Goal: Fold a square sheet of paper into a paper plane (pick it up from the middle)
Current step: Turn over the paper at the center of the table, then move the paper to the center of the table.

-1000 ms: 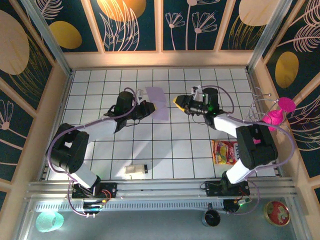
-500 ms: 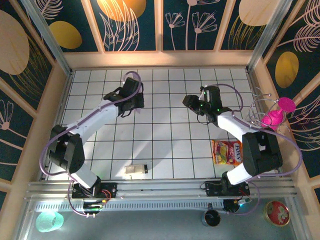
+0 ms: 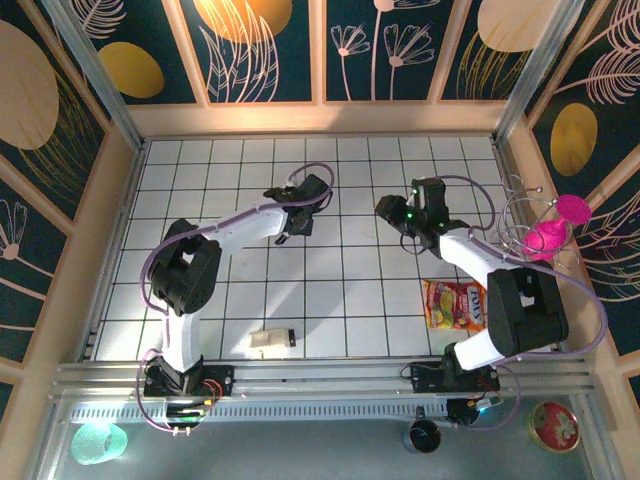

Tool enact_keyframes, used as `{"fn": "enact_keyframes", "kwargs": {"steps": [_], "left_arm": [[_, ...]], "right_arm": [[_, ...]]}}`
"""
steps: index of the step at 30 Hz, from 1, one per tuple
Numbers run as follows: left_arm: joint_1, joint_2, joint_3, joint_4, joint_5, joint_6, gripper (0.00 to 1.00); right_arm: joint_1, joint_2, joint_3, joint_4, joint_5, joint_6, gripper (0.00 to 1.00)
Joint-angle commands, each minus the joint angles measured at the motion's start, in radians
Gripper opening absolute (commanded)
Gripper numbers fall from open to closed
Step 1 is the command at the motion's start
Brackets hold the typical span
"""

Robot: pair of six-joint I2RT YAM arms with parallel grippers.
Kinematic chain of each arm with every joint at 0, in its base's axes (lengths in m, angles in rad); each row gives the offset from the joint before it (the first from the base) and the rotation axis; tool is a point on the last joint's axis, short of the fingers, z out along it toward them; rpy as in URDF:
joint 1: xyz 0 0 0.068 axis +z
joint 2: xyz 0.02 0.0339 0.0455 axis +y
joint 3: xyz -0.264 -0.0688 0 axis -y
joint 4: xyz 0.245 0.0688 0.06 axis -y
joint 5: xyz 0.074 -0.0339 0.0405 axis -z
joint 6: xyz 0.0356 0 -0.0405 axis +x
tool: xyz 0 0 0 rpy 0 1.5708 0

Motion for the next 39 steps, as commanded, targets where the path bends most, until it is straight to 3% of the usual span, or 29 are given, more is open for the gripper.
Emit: {"fn": "enact_keyframes", "kwargs": {"steps": [1,4,8,14,18,22,28,33,39], "left_arm": [[-0.002,0.02,-0.015,0.114,0.206,-0.055,0.2],[-0.001,0.011,-0.058,0.208,0.347,-0.091,0.35],[0.013,-0.035,-0.119,0.304,0.43,-0.133,0.49],[0.123,-0.198,-0.343,0.543,0.573,-0.259,0.59],[0.221,-0.325,-0.52,0.662,0.586,-0.338,0.67],[0.304,-0.403,-0.641,0.734,0.645,-0.334,0.81],[0.353,-0.473,-0.714,0.757,0.619,-0.313,0.98],[0.361,-0.468,-0.719,0.754,0.634,-0.318,0.99],[0.361,-0.449,-0.705,0.735,0.657,-0.325,0.99]], "right_arm": [[-0.008,-0.031,-0.015,-0.004,0.013,0.012,0.47],[-0.007,-0.032,-0.015,0.002,0.008,0.003,0.47],[0.004,-0.015,0.003,0.003,-0.005,-0.015,0.47],[0.125,0.094,0.112,-0.027,0.006,-0.07,0.46],[0.233,0.205,0.196,-0.017,0.001,-0.076,0.45],[0.32,0.344,0.3,-0.013,-0.04,-0.062,0.42],[0.392,0.514,0.454,-0.058,-0.061,-0.071,0.39],[0.413,0.635,0.583,-0.171,-0.067,-0.091,0.37],[0.415,0.668,0.589,-0.246,-0.073,-0.153,0.37]]}}
